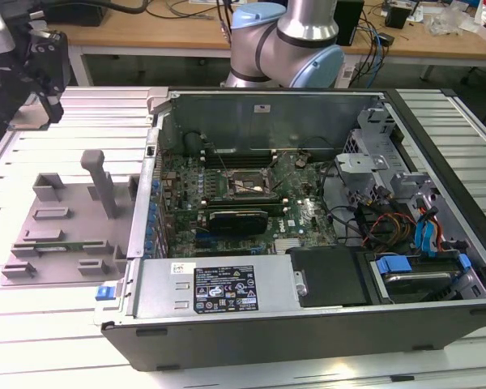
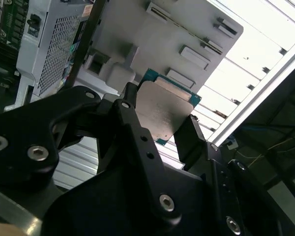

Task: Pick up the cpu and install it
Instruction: 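Pick up the cpu and move it towards the insertion slot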

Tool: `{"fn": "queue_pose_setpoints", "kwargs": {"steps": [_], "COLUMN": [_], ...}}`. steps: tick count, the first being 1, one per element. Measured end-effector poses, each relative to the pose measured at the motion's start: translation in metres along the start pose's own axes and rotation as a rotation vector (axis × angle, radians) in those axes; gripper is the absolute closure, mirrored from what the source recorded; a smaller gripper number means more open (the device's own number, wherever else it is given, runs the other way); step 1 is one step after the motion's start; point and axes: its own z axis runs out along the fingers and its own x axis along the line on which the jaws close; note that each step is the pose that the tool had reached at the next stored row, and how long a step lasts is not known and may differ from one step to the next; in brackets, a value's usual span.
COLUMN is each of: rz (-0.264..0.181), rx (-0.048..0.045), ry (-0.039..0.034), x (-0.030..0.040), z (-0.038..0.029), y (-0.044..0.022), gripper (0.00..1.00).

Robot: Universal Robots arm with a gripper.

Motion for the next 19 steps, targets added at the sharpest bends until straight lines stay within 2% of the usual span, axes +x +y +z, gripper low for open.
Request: {"fn": "queue_pose_setpoints", "kwargs": {"steps": [9,10,16,19], "rz": [0.000,0.000,0.000,0.000], "rx": [0.0001,0.0000,0.0000,0.0000], "ry": [0.0000,0.0000,0.0000,0.0000], "x": [-0.0152,-0.0194,-0.0310,-0.0439], "z": [0.0003,0.0004,0.0007,0.0010], "y": [0.0000,0.0000,0.0000,0.0000], "gripper": [0.45,0.45,0.45,0.45]}}
